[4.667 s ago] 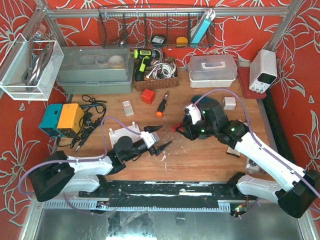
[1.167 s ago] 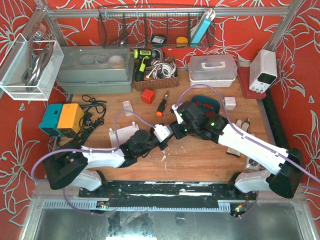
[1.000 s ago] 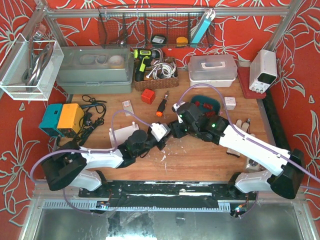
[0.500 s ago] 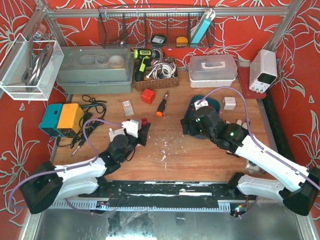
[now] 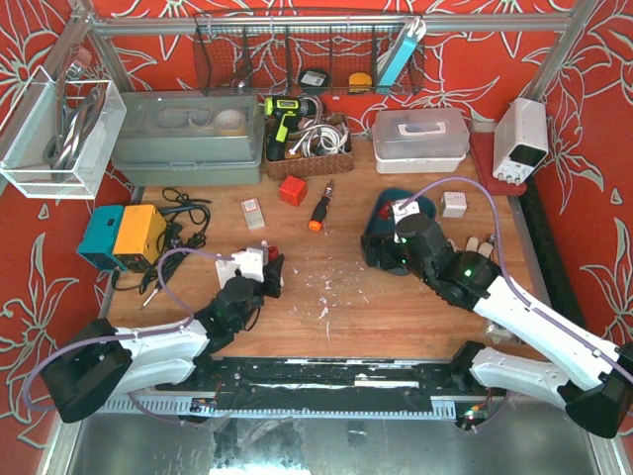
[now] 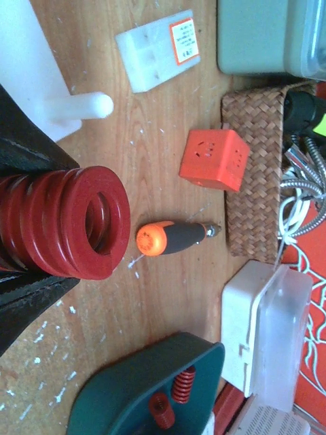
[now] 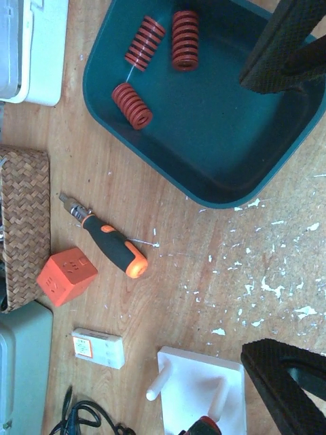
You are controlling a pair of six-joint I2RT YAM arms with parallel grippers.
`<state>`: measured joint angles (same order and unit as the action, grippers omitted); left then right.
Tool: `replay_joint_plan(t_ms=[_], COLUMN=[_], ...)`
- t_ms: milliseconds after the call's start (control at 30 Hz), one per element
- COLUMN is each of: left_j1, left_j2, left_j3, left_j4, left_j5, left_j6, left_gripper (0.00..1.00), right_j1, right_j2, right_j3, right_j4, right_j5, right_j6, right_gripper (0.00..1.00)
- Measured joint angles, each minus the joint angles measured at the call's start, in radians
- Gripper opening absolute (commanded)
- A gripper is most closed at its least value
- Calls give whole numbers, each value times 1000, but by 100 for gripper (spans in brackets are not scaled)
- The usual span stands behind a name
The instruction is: Install the large spring
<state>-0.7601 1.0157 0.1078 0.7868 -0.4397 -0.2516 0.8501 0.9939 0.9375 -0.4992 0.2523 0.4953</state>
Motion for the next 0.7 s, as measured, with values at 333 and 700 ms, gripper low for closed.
replay_joint_plan(t_ms=[333, 700], left_j1=[0, 0], left_j2=[62, 63], left_j3=[-56, -72], left_j4=[85, 114], left_j5=[3, 19], left_j6=[5, 27], left_gripper=[0, 0], right_j1=[-2, -6], right_j2=[-55, -68], right_j3=[-26, -29], right_j4=[6, 6], right_j5=[-1, -2], right_j6=[-17, -37], right_gripper=[99, 99])
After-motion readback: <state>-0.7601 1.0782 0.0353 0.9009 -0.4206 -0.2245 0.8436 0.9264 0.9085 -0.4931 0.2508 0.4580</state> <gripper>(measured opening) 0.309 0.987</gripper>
